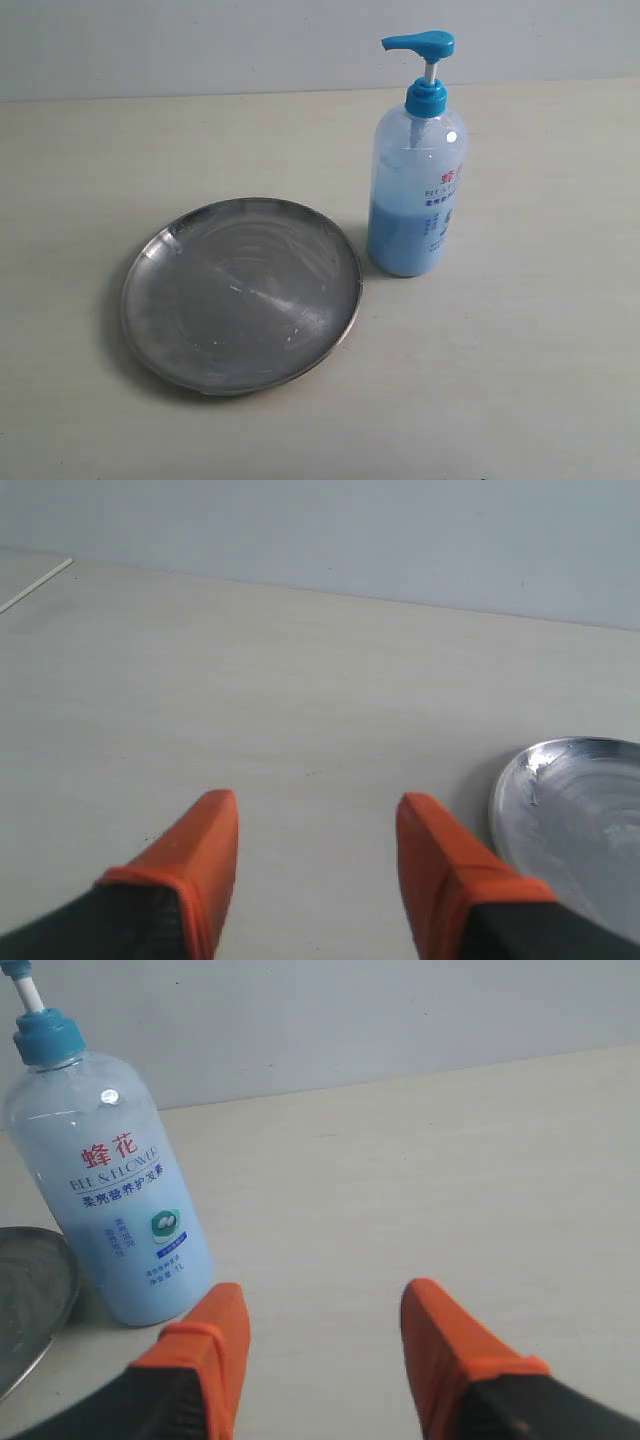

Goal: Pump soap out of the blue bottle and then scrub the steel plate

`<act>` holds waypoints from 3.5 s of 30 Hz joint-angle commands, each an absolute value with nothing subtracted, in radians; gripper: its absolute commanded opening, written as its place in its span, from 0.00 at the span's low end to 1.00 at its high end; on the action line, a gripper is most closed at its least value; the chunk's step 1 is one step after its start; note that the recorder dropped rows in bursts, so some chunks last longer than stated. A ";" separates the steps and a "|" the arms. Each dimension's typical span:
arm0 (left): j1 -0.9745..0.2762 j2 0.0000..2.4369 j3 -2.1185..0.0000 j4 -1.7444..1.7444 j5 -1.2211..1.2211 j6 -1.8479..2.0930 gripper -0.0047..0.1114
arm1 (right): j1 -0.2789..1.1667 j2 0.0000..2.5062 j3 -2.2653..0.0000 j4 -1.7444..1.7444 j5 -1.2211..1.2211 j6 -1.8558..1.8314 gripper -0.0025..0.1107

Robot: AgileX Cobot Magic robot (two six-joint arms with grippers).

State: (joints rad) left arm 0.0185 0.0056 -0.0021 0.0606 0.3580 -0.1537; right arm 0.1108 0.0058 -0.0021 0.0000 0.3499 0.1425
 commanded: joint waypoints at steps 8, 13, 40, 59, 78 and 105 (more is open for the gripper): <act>0.021 0.000 0.000 0.058 0.352 -0.160 0.47 | 0.108 0.000 0.000 0.000 0.334 0.141 0.45; 0.021 0.000 0.000 0.058 0.352 -0.160 0.47 | 0.108 0.000 0.000 0.000 0.334 0.139 0.45; 0.021 0.000 0.000 0.058 0.352 -0.160 0.47 | 0.108 0.000 -0.028 0.000 0.356 0.139 0.45; 0.021 0.000 0.000 0.058 0.352 -0.160 0.47 | 0.112 0.289 -0.189 0.000 0.356 0.139 0.45; 0.021 0.000 0.000 0.058 0.352 -0.160 0.47 | 0.112 0.589 -0.372 0.000 0.357 0.141 0.45; 0.021 0.000 0.000 0.058 0.352 -0.160 0.47 | 0.112 0.653 -0.416 0.000 0.341 0.139 0.45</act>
State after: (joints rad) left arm 0.0185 0.0056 -0.0021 0.0606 0.3580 -0.1537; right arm 0.1126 0.6509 -0.4067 0.0000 0.3485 0.1425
